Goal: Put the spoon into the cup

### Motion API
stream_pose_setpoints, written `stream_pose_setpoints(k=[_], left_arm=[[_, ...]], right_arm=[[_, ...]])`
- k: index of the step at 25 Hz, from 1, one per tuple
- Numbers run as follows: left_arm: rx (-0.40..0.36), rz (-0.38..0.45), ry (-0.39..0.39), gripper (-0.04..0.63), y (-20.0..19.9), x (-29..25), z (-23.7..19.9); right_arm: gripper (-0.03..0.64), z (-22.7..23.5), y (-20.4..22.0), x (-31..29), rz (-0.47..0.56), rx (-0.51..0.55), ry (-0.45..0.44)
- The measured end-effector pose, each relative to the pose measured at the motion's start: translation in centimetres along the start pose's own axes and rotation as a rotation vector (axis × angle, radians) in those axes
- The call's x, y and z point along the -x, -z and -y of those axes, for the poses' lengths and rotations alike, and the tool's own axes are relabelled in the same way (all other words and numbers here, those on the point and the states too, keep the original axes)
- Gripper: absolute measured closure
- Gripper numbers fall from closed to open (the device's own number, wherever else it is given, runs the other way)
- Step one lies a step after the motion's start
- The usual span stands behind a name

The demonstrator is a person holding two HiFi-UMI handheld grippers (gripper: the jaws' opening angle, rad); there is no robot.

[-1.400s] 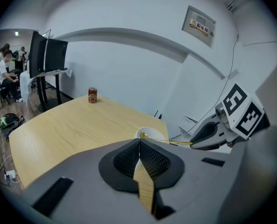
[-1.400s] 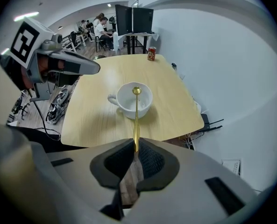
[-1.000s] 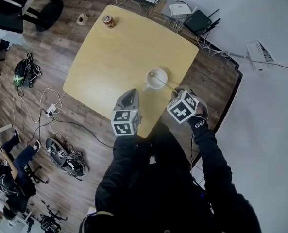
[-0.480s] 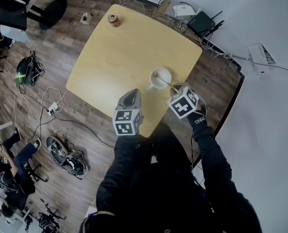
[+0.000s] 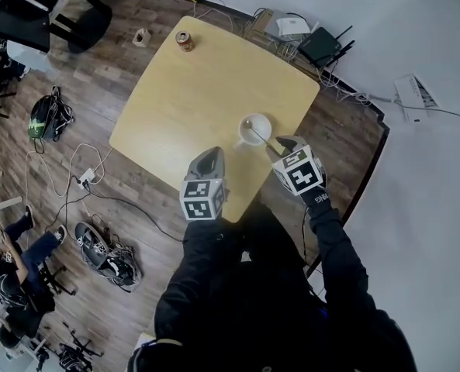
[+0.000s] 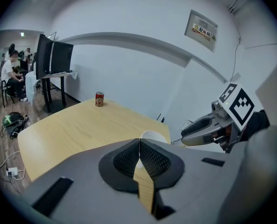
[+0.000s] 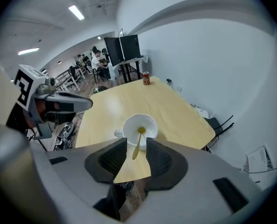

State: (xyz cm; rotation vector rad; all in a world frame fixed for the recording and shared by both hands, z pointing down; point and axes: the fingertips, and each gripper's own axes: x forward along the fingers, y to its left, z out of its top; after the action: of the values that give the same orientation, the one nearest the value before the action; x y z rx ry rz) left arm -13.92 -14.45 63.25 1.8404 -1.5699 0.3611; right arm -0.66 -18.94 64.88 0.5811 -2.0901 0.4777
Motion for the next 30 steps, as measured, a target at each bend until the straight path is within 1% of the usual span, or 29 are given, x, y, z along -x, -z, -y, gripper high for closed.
stream_pose_setpoints(k=[4,6,8,12,17,21,27,30], left_arm=[[-0.001,0.034,0.002,0.563,-1.5,1.3,1.1],[-0.010,0.058,0.008,0.561,-2.9,2.3,2.0],[-0.032,0.088,0.013,0.561,-4.6,3.4,2.9],[-0.095,0.156,0.034,0.561,-7.9,5.8,5.4],[-0.150,0.238,0.047,0.561,-11.3,8.9,8.0],[-0.207,0.287,0.055,0.561,-13.5,11.0,9.6],[-0.266,0.389,0.052,0.563,-16.9,13.9,12.1],[-0.282,0.436,0.053,0.563,-18.4,15.1,13.0]], right_arm=[[0.482,-0.6,-2.1,3.1,0.130,-0.021,0.001],[0.550,-0.9,-3.8,5.2,0.215,-0.032,0.025],[0.581,-1.4,-5.6,7.5,0.297,-0.036,0.044],[0.595,-2.8,-8.9,11.8,0.437,-0.044,0.053],[0.595,-4.3,-12.0,16.7,0.587,-0.062,0.075],[0.595,-5.3,-13.9,20.2,0.674,-0.053,0.092],[0.595,-5.8,-15.2,24.7,0.770,-0.037,0.113],[0.595,-6.2,-15.9,26.4,0.812,-0.023,0.123]])
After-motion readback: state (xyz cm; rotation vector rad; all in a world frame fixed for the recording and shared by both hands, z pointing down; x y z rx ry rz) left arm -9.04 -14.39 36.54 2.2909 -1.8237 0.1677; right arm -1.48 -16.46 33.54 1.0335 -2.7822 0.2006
